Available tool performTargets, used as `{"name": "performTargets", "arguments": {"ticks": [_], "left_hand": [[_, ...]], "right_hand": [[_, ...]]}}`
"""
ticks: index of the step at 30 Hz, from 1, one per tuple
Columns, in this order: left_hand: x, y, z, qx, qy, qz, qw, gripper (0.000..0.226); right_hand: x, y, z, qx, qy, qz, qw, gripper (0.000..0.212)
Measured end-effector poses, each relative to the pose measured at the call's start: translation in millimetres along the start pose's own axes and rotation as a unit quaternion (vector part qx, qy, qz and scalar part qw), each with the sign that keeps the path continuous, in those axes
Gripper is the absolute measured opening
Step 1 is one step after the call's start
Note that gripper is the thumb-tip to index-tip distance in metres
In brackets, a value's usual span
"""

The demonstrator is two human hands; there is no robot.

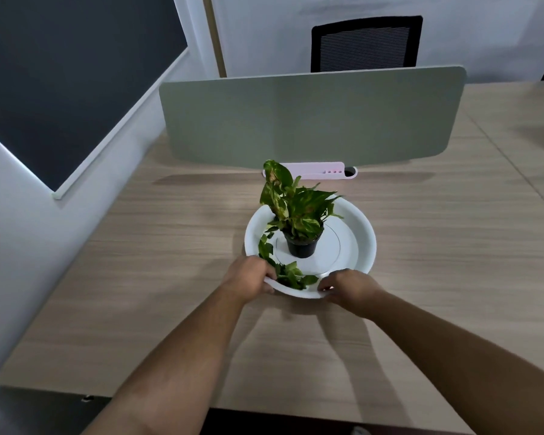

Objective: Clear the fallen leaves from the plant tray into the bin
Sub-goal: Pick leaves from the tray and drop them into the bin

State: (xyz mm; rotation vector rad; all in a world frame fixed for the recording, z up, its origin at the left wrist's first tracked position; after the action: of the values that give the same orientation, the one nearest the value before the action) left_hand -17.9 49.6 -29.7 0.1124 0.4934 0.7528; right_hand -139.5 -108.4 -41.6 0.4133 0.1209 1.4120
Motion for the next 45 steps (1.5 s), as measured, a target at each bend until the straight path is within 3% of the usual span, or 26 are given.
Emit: {"name": "performTargets", "arguments": {"ticks": [5, 9, 11, 15, 18, 21, 25, 27, 34, 45], "left_hand": [[-35, 11, -24, 0.029, 0.024, -0.05, 0.998, 0.026], [-38, 9, -28, 0.03, 0.104, -0.026, 0.994, 0.029], [-30, 6, -25, 0.008, 0.156, 0.002, 0.988, 0.031], [-24, -6, -25, -0.004, 0.138, 0.02, 0.99, 0.042], [-28, -16, -32, 0.008, 0.135, 0.044, 0.99, 0.049], [-35, -24, -37, -0.004, 0.13, 0.055, 0.99, 0.039], [-35, -22, -39, -0.038, 0.175, 0.067, 0.982, 0.018], [-33, -23, -41, -0.046, 0.195, 0.071, 0.977, 0.015], [-30, -23, -38, -0.069, 0.22, 0.07, 0.971, 0.014], [-20, -1, -6, -0.131, 0.294, 0.073, 0.944, 0.008]], "right_hand": [[-49, 8, 11, -0.046, 0.021, -0.051, 0.997, 0.032], [-44, 7, 15, -0.031, -0.009, -0.065, 0.997, 0.052], [-34, 2, 18, -0.048, -0.062, -0.077, 0.994, 0.048], [-6, -13, 13, -0.039, -0.1, -0.065, 0.992, 0.028], [6, -24, 5, -0.015, -0.102, -0.076, 0.992, 0.033], [7, -33, 0, -0.008, -0.1, -0.095, 0.99, 0.037], [7, -38, 0, -0.02, -0.103, -0.101, 0.989, 0.006], [6, -39, -3, -0.012, -0.112, -0.104, 0.988, 0.015], [1, -38, -2, -0.047, -0.153, -0.113, 0.981, 0.012], [-4, -17, 29, -0.146, -0.304, -0.146, 0.93, 0.01]]}}
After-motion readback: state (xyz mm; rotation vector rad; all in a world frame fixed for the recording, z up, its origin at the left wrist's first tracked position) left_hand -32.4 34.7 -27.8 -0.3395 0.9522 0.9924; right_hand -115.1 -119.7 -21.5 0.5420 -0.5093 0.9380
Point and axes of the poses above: each hand's wrist, its own y-axis away from the middle knuckle, its own z-axis out of the back of the hand, x = y × z, the point moved 5 cm from there along -y, towards the middle knuckle, and after that the axes turned 10 degrees about y, right-handed, at the moved point
